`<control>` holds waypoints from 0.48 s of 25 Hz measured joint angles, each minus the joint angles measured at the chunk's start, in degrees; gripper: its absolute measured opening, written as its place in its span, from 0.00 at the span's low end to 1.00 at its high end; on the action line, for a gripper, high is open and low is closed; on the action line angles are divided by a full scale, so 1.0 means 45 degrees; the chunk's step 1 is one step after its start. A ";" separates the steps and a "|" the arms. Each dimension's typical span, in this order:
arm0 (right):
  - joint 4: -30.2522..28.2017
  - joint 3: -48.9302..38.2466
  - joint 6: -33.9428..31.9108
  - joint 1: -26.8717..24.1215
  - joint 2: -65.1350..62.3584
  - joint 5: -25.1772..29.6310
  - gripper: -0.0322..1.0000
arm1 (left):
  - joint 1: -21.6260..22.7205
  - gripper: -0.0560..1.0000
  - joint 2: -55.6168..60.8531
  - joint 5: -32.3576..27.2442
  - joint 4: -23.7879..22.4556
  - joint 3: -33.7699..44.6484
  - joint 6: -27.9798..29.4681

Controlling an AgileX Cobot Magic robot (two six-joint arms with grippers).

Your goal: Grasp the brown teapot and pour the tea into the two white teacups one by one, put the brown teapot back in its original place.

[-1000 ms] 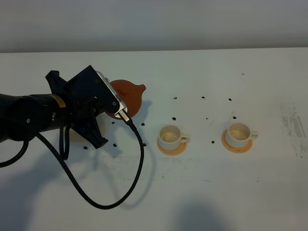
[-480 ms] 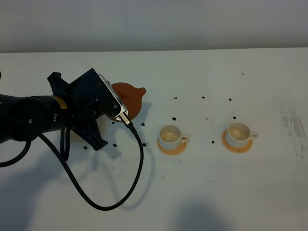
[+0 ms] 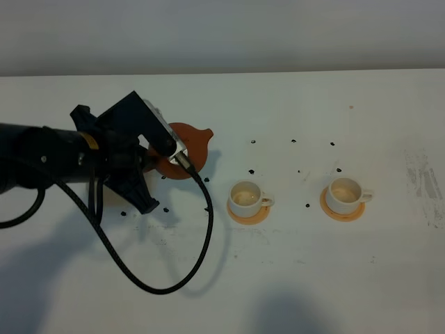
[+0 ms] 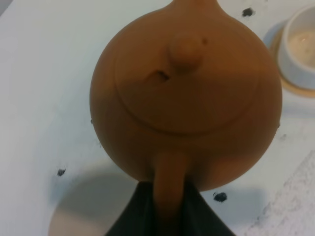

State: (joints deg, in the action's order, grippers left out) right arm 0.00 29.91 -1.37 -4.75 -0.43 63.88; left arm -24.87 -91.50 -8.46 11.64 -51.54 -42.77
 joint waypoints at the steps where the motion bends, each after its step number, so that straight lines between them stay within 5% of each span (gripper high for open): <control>1: 0.0000 0.0000 0.0000 0.0000 0.0000 0.0000 0.53 | 0.0000 0.12 0.0000 -0.0095 0.0011 -0.0168 -0.0014; 6: 0.0000 0.0000 0.0004 0.0000 0.0000 0.0000 0.53 | 0.0000 0.12 -0.0112 -0.0278 0.0243 -0.0448 -0.0679; 12: 0.0000 0.0000 0.0004 0.0000 0.0000 0.0000 0.53 | 0.0000 0.12 -0.0919 -0.0814 0.1647 -0.0510 -0.2909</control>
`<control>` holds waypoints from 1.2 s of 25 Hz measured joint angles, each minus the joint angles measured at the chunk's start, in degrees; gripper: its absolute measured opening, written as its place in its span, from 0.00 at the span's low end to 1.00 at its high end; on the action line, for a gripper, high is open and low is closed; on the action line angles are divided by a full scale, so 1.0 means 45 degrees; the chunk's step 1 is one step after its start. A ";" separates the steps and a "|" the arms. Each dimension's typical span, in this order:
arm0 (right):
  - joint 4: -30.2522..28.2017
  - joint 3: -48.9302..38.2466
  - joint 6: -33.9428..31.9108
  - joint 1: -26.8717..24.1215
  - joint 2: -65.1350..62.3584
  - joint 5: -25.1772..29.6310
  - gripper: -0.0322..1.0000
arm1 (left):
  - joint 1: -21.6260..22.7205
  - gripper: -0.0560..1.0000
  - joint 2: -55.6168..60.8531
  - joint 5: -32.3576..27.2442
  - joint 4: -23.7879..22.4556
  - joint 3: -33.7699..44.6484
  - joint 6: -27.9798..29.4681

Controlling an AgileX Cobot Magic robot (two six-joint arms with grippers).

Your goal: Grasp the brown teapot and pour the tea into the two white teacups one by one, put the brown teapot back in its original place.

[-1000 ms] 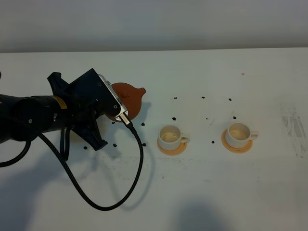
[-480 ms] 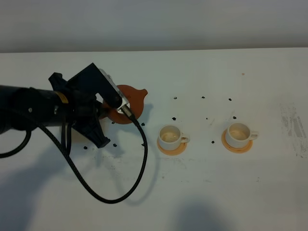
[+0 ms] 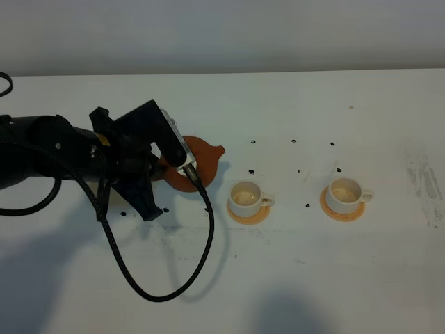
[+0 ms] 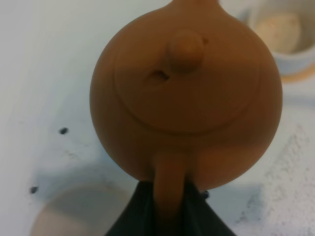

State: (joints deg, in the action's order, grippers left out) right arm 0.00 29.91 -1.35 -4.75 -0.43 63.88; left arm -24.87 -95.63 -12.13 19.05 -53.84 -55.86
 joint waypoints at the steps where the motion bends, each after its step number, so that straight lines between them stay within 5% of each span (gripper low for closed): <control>1: 0.0000 0.0000 0.0000 0.0000 0.0000 0.0000 0.53 | 0.0000 0.12 -0.0126 -0.0115 0.0106 -0.0087 -0.0281; 30: 0.0106 0.0000 -0.0011 0.0000 0.0000 0.0000 0.53 | 0.0255 0.12 -0.1245 -0.1343 0.0534 -0.1547 -0.5054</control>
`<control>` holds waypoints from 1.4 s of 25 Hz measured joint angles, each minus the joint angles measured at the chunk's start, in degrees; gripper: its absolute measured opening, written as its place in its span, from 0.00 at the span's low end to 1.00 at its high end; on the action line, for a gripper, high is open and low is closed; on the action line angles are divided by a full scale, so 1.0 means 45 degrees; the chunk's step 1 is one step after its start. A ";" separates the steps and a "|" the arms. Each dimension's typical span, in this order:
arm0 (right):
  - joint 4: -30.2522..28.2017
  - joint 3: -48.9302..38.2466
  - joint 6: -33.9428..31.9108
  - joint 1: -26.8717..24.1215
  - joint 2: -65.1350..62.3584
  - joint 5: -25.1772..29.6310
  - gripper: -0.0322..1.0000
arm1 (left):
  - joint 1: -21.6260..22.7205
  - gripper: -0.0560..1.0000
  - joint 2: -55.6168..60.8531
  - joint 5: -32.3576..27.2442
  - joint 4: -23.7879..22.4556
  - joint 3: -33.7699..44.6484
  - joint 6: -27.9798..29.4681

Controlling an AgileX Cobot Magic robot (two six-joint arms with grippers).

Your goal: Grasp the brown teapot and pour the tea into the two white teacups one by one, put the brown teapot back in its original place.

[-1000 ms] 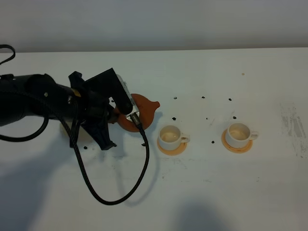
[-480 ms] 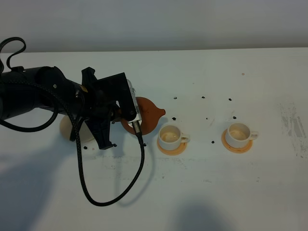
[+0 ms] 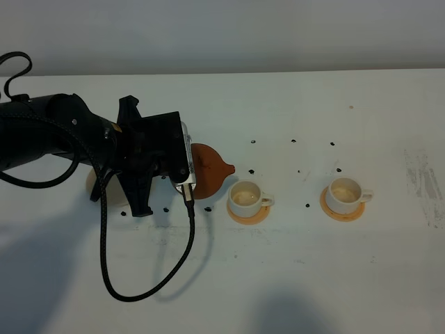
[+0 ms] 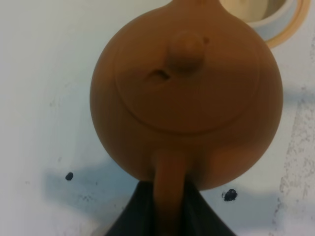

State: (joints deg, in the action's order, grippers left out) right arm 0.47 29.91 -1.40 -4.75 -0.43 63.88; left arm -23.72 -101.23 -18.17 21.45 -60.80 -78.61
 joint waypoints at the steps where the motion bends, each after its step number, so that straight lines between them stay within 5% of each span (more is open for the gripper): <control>1: 0.0000 0.0000 0.0000 0.0000 0.0000 0.0000 0.53 | 0.0000 0.12 0.0000 -0.0011 0.0060 0.0000 -0.0150; 19: 0.0015 0.0000 0.0000 0.0000 0.0000 0.0000 0.53 | 0.0000 0.12 -0.0568 -0.0025 0.0058 -0.0025 -0.1496; 35: 0.0041 0.0000 0.0000 0.0000 0.0000 0.0000 0.53 | 0.0000 0.12 -0.0577 0.0806 -0.1234 -0.0090 -0.1716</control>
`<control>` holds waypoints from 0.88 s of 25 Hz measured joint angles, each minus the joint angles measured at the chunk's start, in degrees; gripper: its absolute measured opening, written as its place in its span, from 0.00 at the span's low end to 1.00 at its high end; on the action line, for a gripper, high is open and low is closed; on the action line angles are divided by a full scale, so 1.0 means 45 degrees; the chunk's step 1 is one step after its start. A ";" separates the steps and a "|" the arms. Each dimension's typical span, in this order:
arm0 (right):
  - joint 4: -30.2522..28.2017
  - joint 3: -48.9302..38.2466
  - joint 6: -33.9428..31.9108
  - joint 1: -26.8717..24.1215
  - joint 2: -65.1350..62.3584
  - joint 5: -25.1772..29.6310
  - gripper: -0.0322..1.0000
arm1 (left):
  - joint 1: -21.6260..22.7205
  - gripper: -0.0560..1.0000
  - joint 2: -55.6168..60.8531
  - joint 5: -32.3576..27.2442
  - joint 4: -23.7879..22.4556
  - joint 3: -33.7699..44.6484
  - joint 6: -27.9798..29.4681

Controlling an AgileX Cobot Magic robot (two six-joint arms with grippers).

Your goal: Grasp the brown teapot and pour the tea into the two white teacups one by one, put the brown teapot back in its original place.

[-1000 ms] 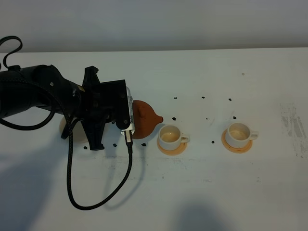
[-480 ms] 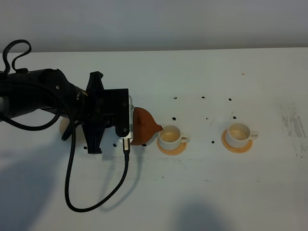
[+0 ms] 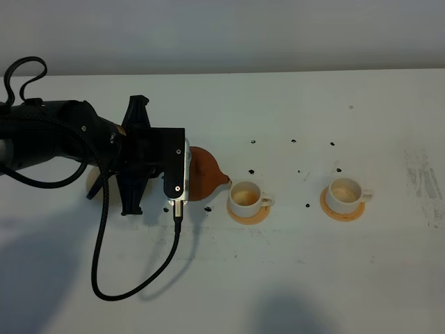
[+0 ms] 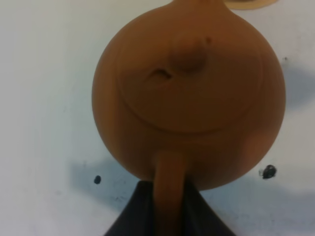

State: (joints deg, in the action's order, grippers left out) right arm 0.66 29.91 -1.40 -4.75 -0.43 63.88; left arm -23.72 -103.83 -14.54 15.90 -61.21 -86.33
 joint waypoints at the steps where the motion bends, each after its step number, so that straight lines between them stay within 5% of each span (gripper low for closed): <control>1: 0.0000 0.0000 0.0000 0.0000 0.0000 0.0000 0.53 | -0.0026 0.12 0.0000 0.0061 -0.0014 -0.0014 -0.0004; 22: 0.0011 0.0000 0.0000 0.0000 0.0000 0.0000 0.53 | -0.0255 0.12 0.0000 0.0274 -0.0285 -0.0026 -0.0548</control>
State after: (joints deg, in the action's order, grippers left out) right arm 0.71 29.91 -1.40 -4.75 -0.43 63.88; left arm -24.86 -103.83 -13.31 14.62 -61.33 -88.79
